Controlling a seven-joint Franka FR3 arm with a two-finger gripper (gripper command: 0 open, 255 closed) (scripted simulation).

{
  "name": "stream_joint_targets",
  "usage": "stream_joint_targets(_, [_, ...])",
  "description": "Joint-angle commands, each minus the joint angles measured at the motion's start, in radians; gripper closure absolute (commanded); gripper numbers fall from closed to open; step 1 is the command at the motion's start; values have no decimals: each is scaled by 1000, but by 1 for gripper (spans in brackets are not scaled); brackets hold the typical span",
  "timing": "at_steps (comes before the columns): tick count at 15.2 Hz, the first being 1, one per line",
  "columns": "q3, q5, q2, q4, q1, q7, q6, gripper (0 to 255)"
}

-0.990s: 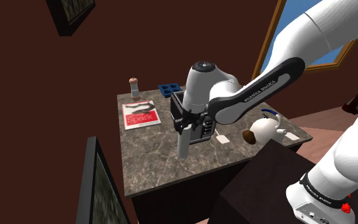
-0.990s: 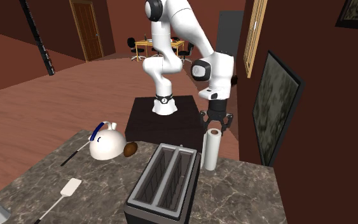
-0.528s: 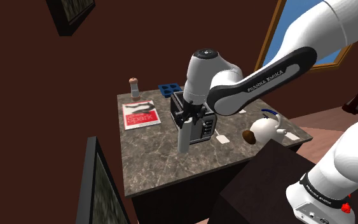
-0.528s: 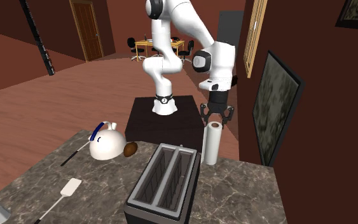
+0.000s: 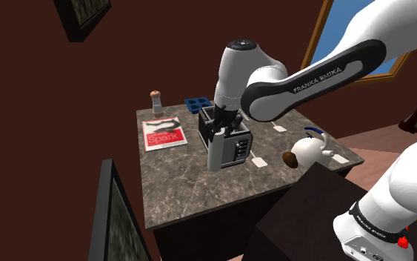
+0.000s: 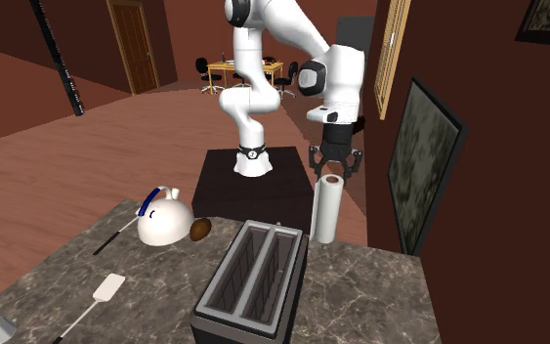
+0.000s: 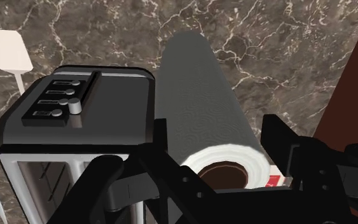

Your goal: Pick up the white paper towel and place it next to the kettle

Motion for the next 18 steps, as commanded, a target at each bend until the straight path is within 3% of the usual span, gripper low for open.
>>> stream_joint_targets(1, [-1,17,-18,12,2,-14,-28,255])
stream_joint_targets(18, [-21,90,-112,157,9,-89,-251,255])
